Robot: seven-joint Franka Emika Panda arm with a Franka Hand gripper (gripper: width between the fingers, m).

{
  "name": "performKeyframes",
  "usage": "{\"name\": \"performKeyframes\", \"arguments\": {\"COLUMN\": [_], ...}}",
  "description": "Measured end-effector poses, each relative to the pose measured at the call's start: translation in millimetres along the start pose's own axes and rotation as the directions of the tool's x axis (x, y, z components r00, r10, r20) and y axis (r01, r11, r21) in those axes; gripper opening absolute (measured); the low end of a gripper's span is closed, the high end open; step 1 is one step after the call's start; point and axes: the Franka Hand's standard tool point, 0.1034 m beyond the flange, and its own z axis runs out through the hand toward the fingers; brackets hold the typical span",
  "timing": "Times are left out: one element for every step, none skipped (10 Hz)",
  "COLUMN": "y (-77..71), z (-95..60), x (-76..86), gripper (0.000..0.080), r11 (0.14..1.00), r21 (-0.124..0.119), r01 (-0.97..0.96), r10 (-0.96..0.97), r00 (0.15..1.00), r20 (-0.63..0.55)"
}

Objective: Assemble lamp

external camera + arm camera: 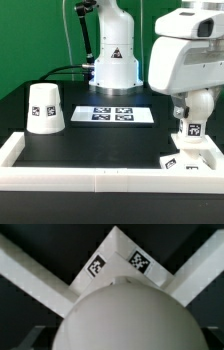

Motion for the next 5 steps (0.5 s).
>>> {"name": "performKeyframes", "arguments": {"y": [-0.5, -0.5, -0.6, -0.6, -0.7], "z": [-0.1, -0.1, -0.1, -0.2, -0.2], "x": [0.3, 0.4, 0.5, 0.6, 0.6], "gripper": [0.0577, 0.0577, 0.0577, 0.0578, 0.0579], "r11": [0.998, 0.992, 0.986, 0.965, 0.949], "r21": [0.000, 0.000, 0.001, 0.001, 0.002], "r01": [-0.065, -0.125, -0.169, -0.263, -0.317], "r10": [0.065, 0.125, 0.169, 0.263, 0.317], "r00": [0.998, 0.992, 0.986, 0.965, 0.949], "r20": [-0.001, -0.001, -0.001, -0.001, -0.001]}}
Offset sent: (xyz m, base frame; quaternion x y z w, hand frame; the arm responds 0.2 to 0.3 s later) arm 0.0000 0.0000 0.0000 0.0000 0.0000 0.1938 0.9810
